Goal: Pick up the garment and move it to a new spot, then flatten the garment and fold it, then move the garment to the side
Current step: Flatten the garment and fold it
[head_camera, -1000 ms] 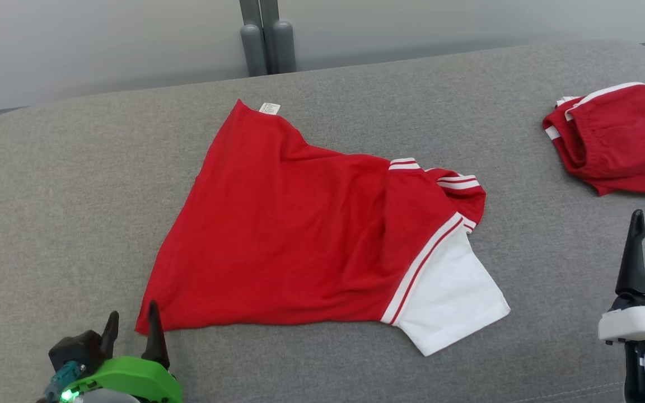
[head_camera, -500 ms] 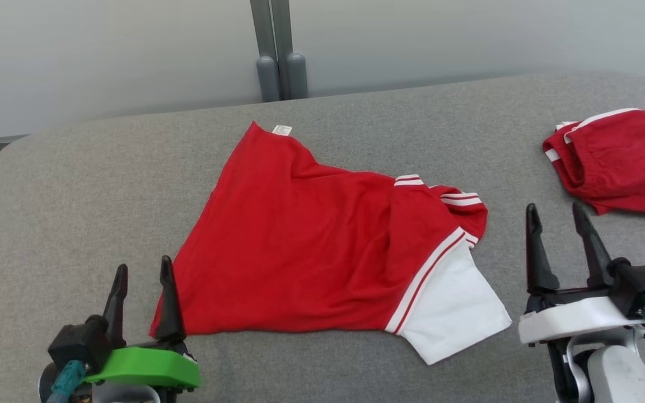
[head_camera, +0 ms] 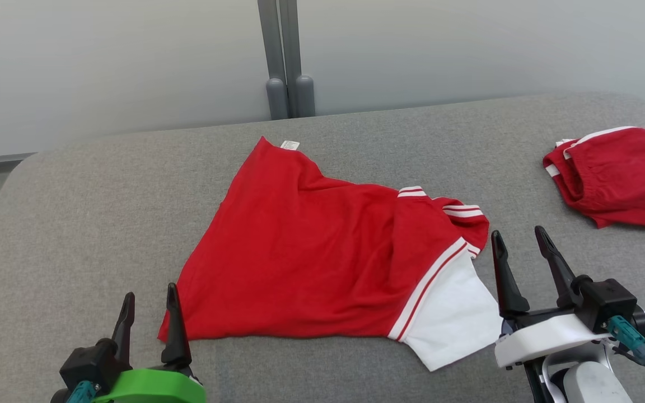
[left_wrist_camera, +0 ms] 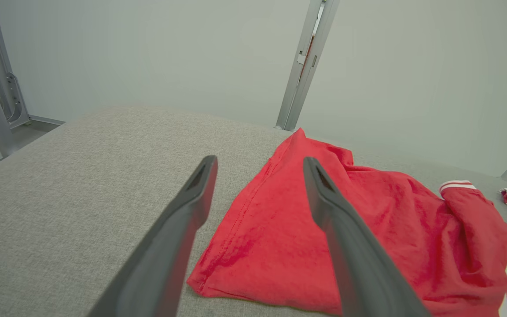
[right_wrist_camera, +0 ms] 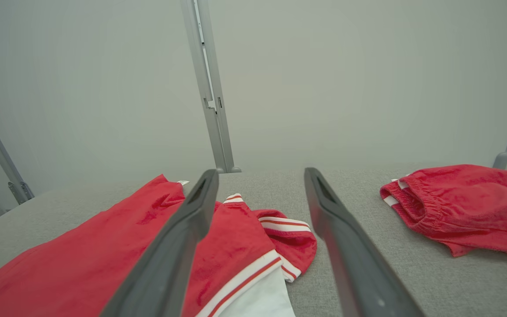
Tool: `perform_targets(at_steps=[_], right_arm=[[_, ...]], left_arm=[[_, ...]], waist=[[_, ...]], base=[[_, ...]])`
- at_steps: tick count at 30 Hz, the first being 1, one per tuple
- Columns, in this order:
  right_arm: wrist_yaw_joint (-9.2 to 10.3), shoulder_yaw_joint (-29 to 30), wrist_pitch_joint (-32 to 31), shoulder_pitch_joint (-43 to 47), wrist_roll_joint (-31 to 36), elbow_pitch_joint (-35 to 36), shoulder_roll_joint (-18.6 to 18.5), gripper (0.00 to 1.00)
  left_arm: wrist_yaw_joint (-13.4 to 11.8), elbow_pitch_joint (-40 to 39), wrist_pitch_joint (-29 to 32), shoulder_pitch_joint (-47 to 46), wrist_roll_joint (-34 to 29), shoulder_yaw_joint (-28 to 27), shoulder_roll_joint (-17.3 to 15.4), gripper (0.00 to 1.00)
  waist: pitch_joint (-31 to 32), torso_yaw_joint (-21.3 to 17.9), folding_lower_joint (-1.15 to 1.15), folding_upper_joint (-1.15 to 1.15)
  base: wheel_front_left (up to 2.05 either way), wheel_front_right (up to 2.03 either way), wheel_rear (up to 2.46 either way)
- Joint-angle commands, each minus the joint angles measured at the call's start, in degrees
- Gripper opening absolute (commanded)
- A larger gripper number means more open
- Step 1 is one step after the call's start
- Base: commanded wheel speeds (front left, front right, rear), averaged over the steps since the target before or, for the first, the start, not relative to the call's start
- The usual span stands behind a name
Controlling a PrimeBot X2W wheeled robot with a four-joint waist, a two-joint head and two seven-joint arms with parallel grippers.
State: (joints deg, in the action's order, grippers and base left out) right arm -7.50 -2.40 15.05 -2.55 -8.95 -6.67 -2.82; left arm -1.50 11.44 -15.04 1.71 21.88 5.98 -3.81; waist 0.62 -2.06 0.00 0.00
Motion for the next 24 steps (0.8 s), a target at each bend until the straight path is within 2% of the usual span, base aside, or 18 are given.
perform_targets(at_steps=[1, 16, 21, 24], right_arm=[[0.01, -0.1, 0.2, 0.3, 0.2, -0.4, -0.1, 1.00], [0.01, -1.1, 0.2, -0.4, -0.5, -2.7, -0.1, 1.00], [0.02, 0.3, -0.9, 0.8, 0.9, -7.8, -0.1, 1.00], [0.02, 2.8, -4.4, 2.0, 1.1, -12.2, -0.1, 1.00]], left_arm=[[0.5, 0.2, -0.2, 0.5, -0.5, -0.3, 0.2, 1.00], [1.4, 1.5, -0.2, -0.1, -1.8, -1.0, 0.8, 1.00], [1.5, 1.9, -0.2, 0.2, -1.7, -0.8, 0.8, 1.00], [1.6, 2.4, -0.2, 0.5, -1.4, -0.4, 0.9, 1.00]], waist=[[0.0, 0.0, 0.00, 0.00], [0.1, 0.3, 0.00, 0.00], [-0.3, 0.3, 0.00, 0.00], [-1.0, 0.5, 0.00, 0.00]], base=[[0.00, 0.00, 0.00], [0.00, 0.00, 0.00], [0.00, 0.00, 0.00], [0.00, 0.00, 0.00]])
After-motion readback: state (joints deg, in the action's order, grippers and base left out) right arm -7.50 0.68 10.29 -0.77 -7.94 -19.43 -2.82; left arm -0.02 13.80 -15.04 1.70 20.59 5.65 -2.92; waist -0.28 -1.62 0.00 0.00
